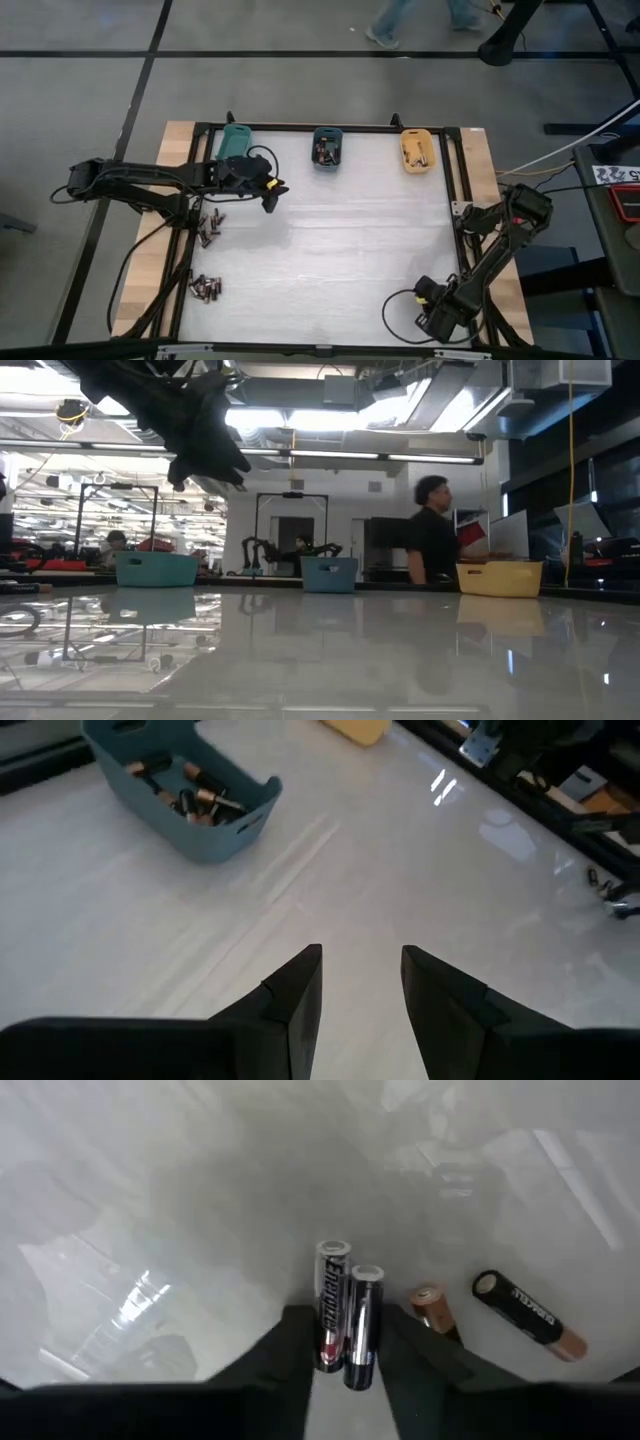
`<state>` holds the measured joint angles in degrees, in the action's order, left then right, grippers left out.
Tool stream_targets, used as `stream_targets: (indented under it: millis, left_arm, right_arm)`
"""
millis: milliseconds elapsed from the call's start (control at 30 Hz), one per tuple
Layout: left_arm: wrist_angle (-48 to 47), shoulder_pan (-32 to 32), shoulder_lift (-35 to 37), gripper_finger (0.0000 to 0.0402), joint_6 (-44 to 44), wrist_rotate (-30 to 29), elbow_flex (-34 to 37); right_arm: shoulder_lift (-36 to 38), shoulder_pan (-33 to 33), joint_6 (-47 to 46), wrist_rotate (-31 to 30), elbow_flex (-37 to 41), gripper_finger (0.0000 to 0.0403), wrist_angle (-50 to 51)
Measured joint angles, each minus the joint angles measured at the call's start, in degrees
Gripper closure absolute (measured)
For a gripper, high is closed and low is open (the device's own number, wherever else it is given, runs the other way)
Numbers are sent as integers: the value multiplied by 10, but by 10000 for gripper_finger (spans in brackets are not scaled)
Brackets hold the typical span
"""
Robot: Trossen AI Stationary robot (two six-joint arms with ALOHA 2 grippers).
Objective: Sort batteries
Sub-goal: Put the silver battery into the yellow bin
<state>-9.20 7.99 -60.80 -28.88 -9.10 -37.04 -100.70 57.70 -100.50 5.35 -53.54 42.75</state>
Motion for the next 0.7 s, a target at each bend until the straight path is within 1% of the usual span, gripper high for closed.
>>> stream_targets:
  millis: [100,367,500,700]
  left_arm:
    - [-1,0,0,273,-7,0,0]
    - [-2,-1,0,273,-14,2,0]
    - [-2,-1,0,273,-14,2,0]
    - [-2,-1,0,273,-12,19,0]
  right_arm:
    - [1,-12,24,-4,0,342,1]
    - [2,-62,88,-73,-4,341,36]
    - [2,-98,125,-90,-2,305,58]
    - [2,-157,201,-68,0,255,70]
